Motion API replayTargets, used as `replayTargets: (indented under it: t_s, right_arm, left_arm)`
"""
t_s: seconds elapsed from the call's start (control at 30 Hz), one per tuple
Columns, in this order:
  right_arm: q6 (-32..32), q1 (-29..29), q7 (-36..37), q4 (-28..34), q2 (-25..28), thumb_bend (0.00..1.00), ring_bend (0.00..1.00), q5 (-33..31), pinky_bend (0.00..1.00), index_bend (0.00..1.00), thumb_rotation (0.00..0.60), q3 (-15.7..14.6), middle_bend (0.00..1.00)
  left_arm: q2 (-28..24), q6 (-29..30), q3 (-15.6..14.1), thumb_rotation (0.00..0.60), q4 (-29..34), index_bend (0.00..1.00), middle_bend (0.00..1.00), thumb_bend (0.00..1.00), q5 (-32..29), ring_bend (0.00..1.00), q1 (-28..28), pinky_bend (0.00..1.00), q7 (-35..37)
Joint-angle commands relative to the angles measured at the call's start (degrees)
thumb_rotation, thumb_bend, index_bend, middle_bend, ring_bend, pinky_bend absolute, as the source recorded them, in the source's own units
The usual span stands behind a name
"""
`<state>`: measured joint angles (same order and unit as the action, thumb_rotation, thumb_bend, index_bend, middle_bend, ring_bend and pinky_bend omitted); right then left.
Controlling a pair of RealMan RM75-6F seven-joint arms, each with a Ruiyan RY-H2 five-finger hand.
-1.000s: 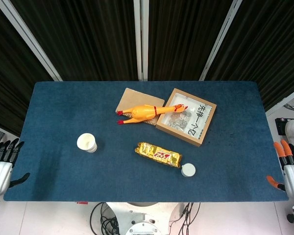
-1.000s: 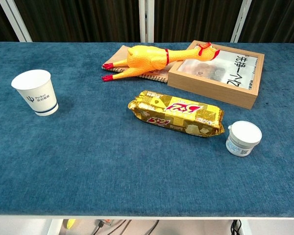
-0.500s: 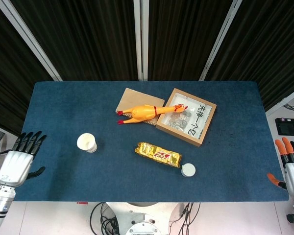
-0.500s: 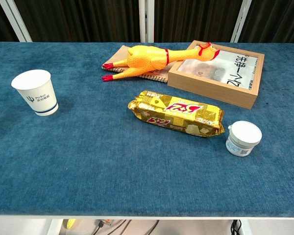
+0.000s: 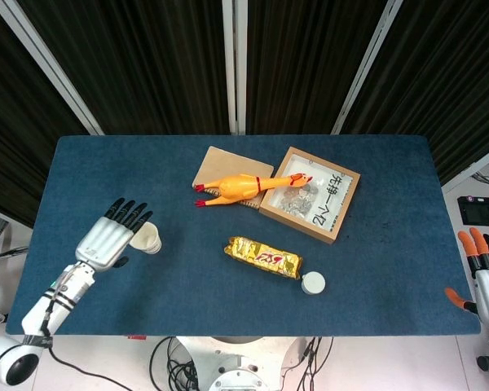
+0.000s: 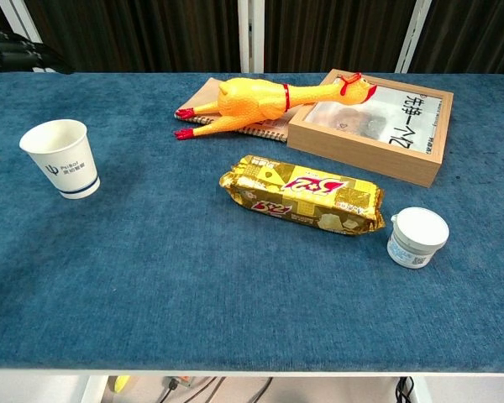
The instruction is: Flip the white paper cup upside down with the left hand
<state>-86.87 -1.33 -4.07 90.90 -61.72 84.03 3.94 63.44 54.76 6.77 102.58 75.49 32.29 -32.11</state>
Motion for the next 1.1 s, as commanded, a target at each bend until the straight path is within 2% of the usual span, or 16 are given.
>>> replayTargets:
  t_s: [0.03,0.23,0.37,0.47,0.8,0.97,1.1]
  right_arm:
    - [0.19,0.0,0.23,-0.2,-0.02,0.05,0.0,-0.14,0.0,0.0,0.6,0.0,0.0]
    - [0.73,-0.13,0.94,-0.78,-0.15,0.05,0.0,-0.3,0.0,0.0,0.6,-0.02,0.0]
    - [0.68,-0.09,1.2,-0.98,-0.13,0.05,0.0,-0.29,0.0,0.0,0.6,0.01,0.0]
    - [0.9,-0.11,1.28,-1.11,-0.18,0.05,0.0,-0.47,0.0,0.0,0.6,0.01,0.0]
    - [1.92,-0.24,1.52,-1.42,-0.19,0.06,0.0,-0.92,0.0,0.0,0.6,-0.21,0.0]
    - [2.66,-0.4,1.42,-1.52,-0.24,0.06,0.0,-1.22,0.0,0.0,0.6,-0.35,0.0]
    - [2.91,-0.41,1.45,-1.58,-0.27,0.06,0.0,-1.5,0.0,0.0,0.6,-0.34,0.0]
  left_arm:
    - [3.45,-5.49,1.21,0.6,0.72,0.0,0.0,0.16,-11.28,0.0,6.04,0.0,-9.87]
    - [6.68,-5.52,-0.08,0.6,-0.92,0.0,0.0,0.16,-21.26,0.0,10.12,0.0,-16.55]
    - [8.15,-4.75,-1.11,0.6,-1.86,0.0,0.0,0.16,-24.9,0.0,12.03,0.0,-18.74]
    - [8.91,-3.9,-1.88,0.6,-2.04,0.03,0.01,0.16,-25.83,0.0,13.22,0.01,-19.87]
    - [10.97,0.25,-5.27,0.6,-3.81,0.23,0.21,0.16,-27.56,0.0,15.46,0.05,-24.95]
    - [11.66,2.14,-6.56,0.6,-3.64,0.26,0.24,0.16,-30.38,0.03,16.55,0.06,-28.04]
    - [11.96,2.52,-6.84,0.6,-3.67,0.32,0.3,0.16,-30.3,0.06,16.86,0.08,-27.15]
